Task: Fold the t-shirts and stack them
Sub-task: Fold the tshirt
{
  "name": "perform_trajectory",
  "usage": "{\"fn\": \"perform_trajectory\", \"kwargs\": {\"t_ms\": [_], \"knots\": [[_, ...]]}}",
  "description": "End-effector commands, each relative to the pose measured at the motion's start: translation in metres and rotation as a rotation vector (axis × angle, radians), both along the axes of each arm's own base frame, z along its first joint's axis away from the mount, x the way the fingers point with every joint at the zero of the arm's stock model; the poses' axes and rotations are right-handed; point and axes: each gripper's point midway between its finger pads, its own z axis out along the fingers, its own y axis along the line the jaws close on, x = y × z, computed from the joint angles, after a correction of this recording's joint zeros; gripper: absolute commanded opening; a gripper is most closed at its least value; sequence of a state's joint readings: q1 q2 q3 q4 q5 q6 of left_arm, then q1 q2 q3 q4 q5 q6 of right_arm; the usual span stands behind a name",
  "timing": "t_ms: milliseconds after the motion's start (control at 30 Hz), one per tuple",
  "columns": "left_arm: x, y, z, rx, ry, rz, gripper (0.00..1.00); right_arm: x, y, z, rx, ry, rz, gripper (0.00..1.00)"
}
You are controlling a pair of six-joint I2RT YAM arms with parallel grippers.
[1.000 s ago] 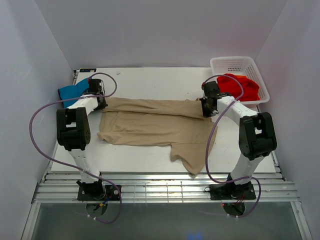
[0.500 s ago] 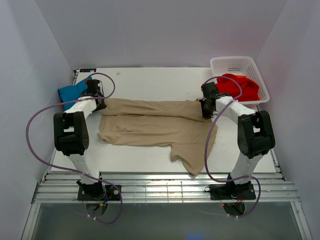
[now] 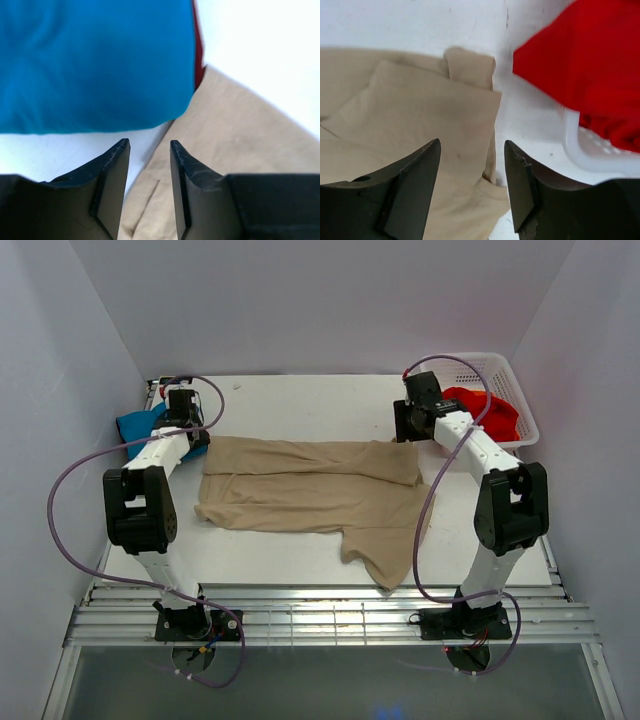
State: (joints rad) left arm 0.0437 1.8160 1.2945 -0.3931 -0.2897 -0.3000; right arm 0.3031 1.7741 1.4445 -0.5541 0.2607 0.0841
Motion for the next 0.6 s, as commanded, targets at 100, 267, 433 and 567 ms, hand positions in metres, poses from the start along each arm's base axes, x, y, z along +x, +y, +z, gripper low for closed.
{"fn": "perform_trajectory", "kwargs": {"t_ms": [100, 267, 433, 567], "knots": [[0.034, -0.014, 0.021, -0.056, -0.093, -0.052, 0.38, 0.040, 0.001, -0.025, -0.013, 0.018, -0.001, 0.58], [0.040, -0.020, -0.003, -0.082, -0.047, -0.077, 0.33, 0.051, -0.005, -0.048, -0.010, 0.059, -0.004, 0.57], [0.043, -0.021, -0.005, -0.091, -0.045, -0.081, 0.33, 0.047, -0.015, -0.059, -0.011, 0.089, -0.021, 0.56], [0.046, -0.021, -0.005, -0.089, -0.047, -0.083, 0.32, 0.040, -0.024, -0.067, -0.022, 0.109, -0.034, 0.51]]}}
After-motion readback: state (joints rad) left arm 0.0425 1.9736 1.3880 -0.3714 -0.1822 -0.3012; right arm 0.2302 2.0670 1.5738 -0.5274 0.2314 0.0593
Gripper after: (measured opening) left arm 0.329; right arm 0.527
